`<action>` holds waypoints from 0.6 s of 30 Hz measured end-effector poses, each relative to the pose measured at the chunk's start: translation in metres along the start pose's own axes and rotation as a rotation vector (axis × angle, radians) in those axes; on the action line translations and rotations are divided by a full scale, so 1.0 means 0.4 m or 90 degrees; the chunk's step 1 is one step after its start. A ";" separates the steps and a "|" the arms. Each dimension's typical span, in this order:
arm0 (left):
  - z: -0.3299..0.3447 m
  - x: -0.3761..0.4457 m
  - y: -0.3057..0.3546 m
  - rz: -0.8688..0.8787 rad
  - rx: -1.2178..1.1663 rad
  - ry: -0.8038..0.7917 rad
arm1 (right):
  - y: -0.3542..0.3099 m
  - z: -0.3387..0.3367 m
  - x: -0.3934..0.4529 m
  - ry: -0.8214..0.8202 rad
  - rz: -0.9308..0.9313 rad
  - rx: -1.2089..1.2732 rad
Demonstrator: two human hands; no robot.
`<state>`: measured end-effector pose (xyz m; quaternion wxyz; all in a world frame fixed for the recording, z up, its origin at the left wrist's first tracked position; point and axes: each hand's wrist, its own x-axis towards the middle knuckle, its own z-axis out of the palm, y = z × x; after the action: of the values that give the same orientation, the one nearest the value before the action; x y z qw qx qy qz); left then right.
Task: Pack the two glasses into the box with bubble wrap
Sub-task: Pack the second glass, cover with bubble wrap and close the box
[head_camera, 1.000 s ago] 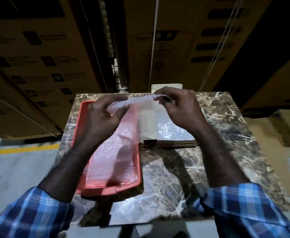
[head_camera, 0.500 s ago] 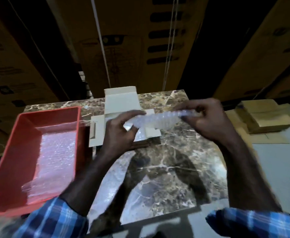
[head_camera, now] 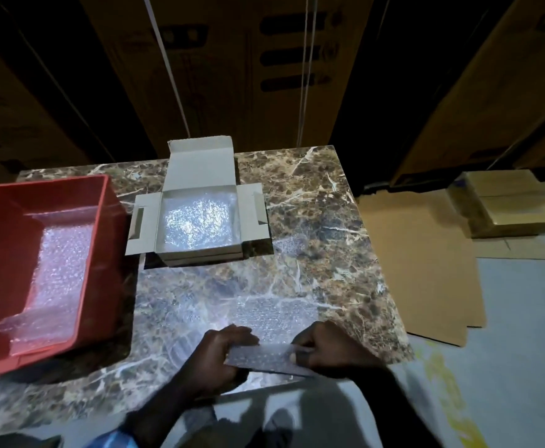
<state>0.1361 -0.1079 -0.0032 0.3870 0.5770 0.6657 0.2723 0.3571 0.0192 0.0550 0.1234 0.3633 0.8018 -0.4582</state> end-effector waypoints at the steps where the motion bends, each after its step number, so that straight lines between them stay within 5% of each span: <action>1: 0.001 -0.007 0.006 -0.032 -0.019 -0.002 | 0.011 0.010 0.011 0.013 -0.004 0.011; 7: -0.012 -0.011 0.050 -0.101 -0.175 -0.041 | 0.063 0.035 0.087 0.137 0.011 0.022; 13: 0.005 0.014 0.014 -0.231 -0.184 0.143 | 0.051 0.019 0.174 0.131 0.018 -0.026; 18: 0.020 0.027 -0.014 -0.228 -0.113 0.261 | 0.075 -0.004 0.215 0.204 0.096 0.157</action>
<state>0.1393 -0.0991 -0.0144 0.3355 0.3473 0.7947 0.3679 0.3176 0.0704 -0.0090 -0.0171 0.5025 0.7199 -0.4786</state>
